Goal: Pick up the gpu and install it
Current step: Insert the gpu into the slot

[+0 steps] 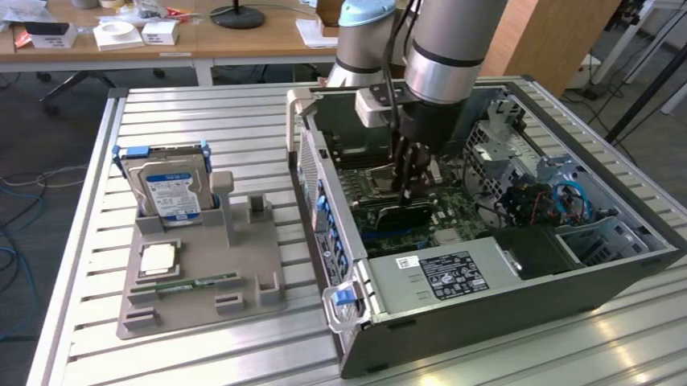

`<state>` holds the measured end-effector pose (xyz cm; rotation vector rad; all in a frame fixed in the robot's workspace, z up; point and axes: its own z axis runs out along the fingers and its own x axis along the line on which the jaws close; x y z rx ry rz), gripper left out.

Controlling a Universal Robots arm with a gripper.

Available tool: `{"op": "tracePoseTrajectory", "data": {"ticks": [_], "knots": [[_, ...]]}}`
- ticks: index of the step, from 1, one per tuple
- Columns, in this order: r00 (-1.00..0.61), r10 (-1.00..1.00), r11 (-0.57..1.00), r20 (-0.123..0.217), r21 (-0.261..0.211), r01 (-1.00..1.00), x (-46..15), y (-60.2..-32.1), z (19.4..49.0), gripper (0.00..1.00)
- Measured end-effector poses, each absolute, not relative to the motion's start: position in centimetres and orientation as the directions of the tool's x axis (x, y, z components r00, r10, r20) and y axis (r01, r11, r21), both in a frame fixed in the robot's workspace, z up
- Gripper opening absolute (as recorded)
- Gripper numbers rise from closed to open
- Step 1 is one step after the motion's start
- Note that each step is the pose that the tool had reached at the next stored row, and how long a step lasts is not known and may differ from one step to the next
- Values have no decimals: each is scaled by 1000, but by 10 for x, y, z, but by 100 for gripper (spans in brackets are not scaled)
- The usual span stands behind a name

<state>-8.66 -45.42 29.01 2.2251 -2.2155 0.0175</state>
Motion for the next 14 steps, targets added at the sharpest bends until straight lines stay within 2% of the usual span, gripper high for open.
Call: {"op": "tracePoseTrajectory", "data": {"ticks": [14], "knots": [[4,-1000,-4,9,-8,-1000,-87,-454,337,33]]}}
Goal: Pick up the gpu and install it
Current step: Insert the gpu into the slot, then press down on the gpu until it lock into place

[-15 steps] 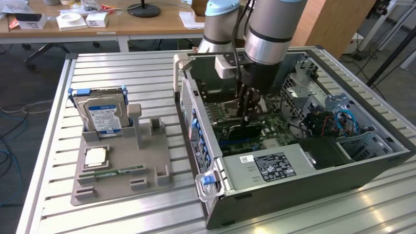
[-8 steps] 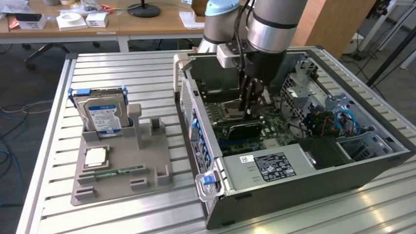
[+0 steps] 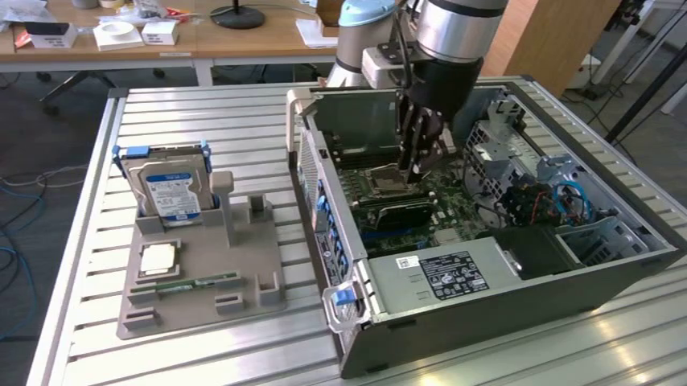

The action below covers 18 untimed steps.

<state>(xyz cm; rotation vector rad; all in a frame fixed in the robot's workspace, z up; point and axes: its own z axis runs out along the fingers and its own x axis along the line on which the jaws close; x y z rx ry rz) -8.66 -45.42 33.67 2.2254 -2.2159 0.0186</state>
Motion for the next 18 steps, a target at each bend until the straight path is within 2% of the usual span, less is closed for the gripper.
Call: {"op": "tracePoseTrajectory", "data": {"ticks": [16,17,18], "knots": [[4,-1000,-4,9,-8,-1000,-87,-454,339,33],[4,-1000,-4,9,-8,-1000,-87,-454,339,32],[4,-1000,-4,9,-8,-1000,-87,-454,339,25]]}}
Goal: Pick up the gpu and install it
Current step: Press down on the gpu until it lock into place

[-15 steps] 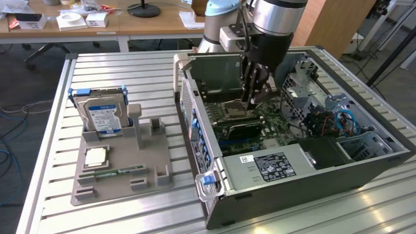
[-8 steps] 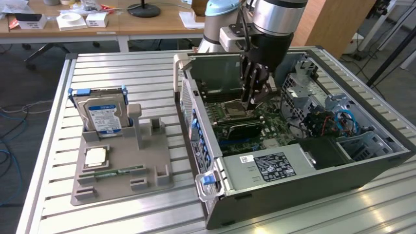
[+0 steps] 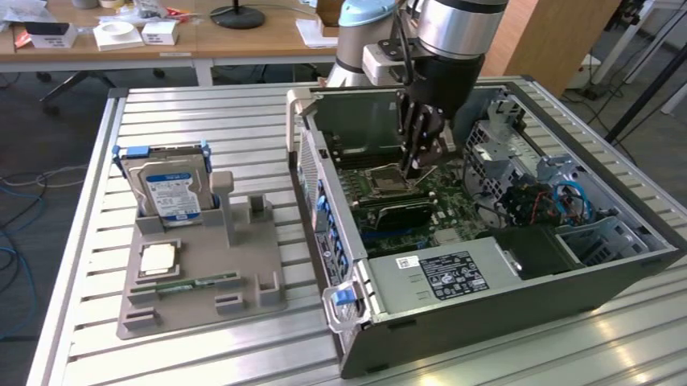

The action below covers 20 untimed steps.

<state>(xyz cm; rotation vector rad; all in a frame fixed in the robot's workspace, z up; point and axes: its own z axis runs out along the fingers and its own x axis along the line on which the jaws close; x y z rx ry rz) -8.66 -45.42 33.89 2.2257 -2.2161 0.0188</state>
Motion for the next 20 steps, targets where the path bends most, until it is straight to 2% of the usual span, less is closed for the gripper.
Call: {"op": "tracePoseTrajectory", "data": {"ticks": [1,3,5,12,20], "knots": [[4,-1000,-4,9,-8,-1000,-87,-454,339,25],[4,-1000,-4,9,-8,-1000,-87,-454,339,13],[4,-1000,-4,9,-8,-1000,-87,-454,339,10],[4,-1000,-4,9,-8,-1000,-87,-454,338,10],[4,-1000,-4,9,-8,-1000,-87,-454,324,10]]}}
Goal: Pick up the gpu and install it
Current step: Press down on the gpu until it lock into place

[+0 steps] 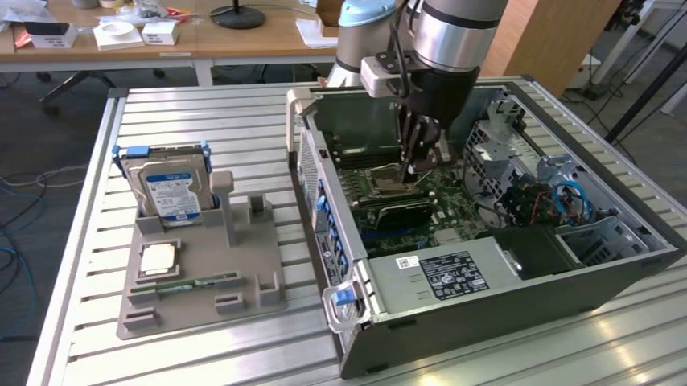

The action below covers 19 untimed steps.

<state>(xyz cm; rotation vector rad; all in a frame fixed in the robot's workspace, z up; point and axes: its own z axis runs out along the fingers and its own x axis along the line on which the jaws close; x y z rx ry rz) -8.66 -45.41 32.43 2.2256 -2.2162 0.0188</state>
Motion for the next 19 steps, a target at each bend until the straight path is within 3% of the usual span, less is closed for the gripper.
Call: {"op": "tracePoseTrajectory", "data": {"ticks": [19], "knots": [[4,-1000,-4,9,-8,-1000,-87,-454,300,10]]}}
